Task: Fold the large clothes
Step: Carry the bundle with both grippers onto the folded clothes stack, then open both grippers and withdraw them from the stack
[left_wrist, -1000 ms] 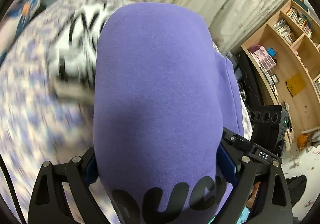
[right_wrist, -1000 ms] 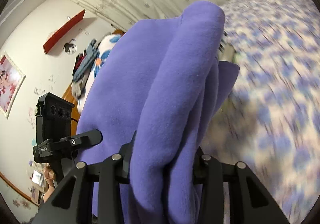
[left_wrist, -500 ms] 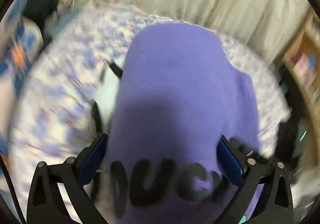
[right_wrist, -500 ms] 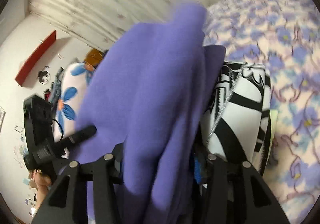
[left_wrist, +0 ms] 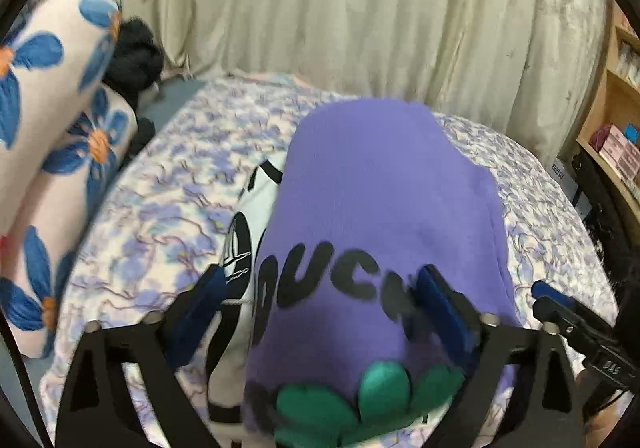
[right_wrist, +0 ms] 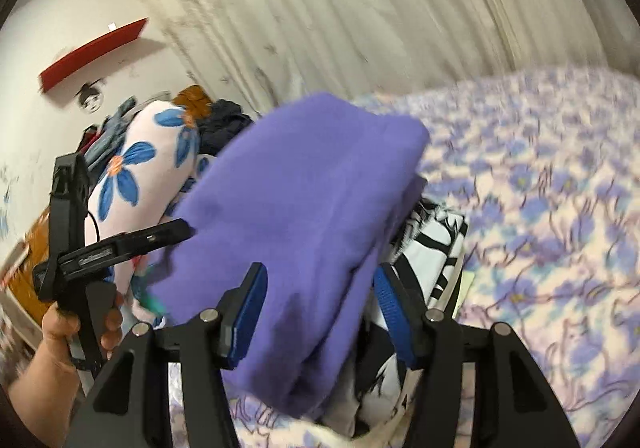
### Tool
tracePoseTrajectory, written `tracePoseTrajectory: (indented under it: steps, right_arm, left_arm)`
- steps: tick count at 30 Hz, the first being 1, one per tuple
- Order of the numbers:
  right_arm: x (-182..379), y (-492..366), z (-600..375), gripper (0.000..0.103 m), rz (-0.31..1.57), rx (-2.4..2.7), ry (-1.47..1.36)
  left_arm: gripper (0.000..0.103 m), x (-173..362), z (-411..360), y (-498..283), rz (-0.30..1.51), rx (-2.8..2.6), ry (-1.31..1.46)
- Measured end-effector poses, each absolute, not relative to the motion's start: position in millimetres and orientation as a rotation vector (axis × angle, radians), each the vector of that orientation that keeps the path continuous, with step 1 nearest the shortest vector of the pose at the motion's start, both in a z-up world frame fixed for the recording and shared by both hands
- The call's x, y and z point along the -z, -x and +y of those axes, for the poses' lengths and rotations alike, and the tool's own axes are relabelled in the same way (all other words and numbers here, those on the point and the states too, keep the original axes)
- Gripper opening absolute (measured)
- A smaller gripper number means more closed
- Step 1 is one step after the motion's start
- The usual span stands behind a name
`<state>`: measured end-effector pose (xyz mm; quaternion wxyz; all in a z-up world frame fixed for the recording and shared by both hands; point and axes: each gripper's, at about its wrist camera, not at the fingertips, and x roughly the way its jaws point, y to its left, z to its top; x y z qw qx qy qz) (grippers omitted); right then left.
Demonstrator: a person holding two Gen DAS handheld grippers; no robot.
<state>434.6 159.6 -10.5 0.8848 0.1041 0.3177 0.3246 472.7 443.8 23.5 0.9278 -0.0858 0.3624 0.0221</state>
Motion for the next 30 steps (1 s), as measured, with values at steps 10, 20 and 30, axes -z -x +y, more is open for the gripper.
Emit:
tracePoseTrajectory:
  steps: [10, 20, 30]
  right_arm:
    - [41.1, -419.8, 183.6, 0.013, 0.808, -0.646, -0.079]
    - [-9.3, -366.0, 146.5, 0.013, 0.829, -0.663, -0.096]
    - [-119.2, -235.7, 83.4, 0.013, 0.742, -0.75, -0.103]
  left_arm:
    - [0.084, -2.2, 429.0, -435.3, 0.775, -0.148, 0.134]
    - [0.093, -32.3, 420.7, -388.9, 0.814, -0.234, 0.252]
    - [0.102, -122.3, 361.9, -258.8, 0.772, -0.211, 0.304]
